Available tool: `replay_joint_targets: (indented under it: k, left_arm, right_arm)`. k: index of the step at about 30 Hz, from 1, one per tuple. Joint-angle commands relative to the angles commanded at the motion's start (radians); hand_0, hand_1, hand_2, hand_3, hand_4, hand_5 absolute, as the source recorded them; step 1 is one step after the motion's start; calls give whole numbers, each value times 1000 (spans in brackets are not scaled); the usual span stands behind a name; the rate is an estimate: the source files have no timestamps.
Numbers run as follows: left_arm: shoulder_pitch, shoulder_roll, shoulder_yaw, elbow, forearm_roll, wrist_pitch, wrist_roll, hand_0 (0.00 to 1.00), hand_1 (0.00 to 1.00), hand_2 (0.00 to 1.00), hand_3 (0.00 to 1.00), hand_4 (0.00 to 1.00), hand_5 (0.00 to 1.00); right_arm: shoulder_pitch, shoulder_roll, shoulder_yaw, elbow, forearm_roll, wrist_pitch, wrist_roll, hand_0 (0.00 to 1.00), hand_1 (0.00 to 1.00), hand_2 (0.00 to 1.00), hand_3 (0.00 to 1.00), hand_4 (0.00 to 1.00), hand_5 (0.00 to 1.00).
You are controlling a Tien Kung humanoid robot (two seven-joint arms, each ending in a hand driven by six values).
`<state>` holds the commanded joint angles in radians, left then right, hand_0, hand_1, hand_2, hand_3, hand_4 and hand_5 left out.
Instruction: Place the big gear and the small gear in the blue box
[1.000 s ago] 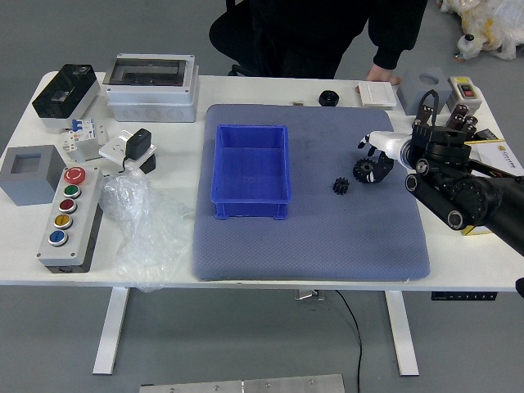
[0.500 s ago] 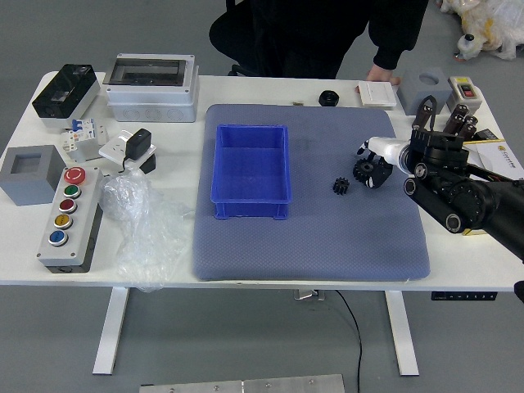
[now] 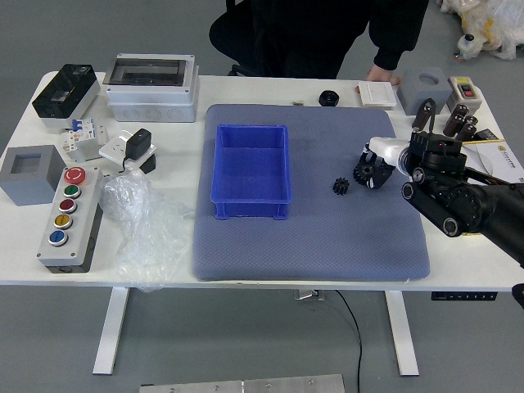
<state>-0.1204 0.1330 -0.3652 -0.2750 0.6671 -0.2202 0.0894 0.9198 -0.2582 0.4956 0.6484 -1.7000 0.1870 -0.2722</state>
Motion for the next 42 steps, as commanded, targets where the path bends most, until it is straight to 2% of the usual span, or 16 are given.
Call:
replay_joint_targets:
  k: [3, 4, 14, 16, 20, 23, 32, 42]
  left_arm:
    - [0, 0, 0, 0, 0, 0, 0, 861, 830, 826, 783, 600, 374]
    - [0, 0, 0, 0, 0, 0, 0, 861, 830, 826, 783, 600, 374]
    - [0, -1, -1, 0, 0, 0, 0, 861, 829, 826, 783, 600, 374]
    - [0, -1, -2, 0, 1, 0, 0, 861, 830, 826, 782, 600, 374]
    - [2, 1, -5, 0, 1, 0, 1, 861, 830, 826, 782, 600, 374]
    - [3, 4, -8, 0, 2, 0, 1, 861, 830, 827, 780, 601, 375]
    - [8, 14, -20, 0, 6, 0, 2, 861, 830, 826, 780, 601, 375]
    - [10, 25, -31, 0, 10, -1, 2, 861, 830, 827, 780, 601, 375]
  right_arm:
    - [-2, 1, 0, 0, -6, -8, -2, 421, 478, 571, 626, 699, 65]
    - [-2, 2, 0, 0, -8, -9, -3, 366, 420, 520, 614, 690, 67]
    - [-6, 3, -2, -3, -21, -38, -11, 336, 384, 500, 610, 685, 57]
    - [-4, 1, 1, 0, -23, -39, -11, 317, 357, 467, 595, 650, 63]
    - [2, -8, 11, 11, -25, -34, -12, 317, 357, 467, 595, 650, 63]
    - [5, -19, 16, 22, -24, -21, -13, 312, 351, 454, 595, 643, 70]
    - [24, -69, 32, 85, -12, 61, -26, 322, 353, 447, 595, 634, 84]
    - [39, -109, 52, 154, -24, 115, -47, 348, 356, 446, 588, 613, 88]
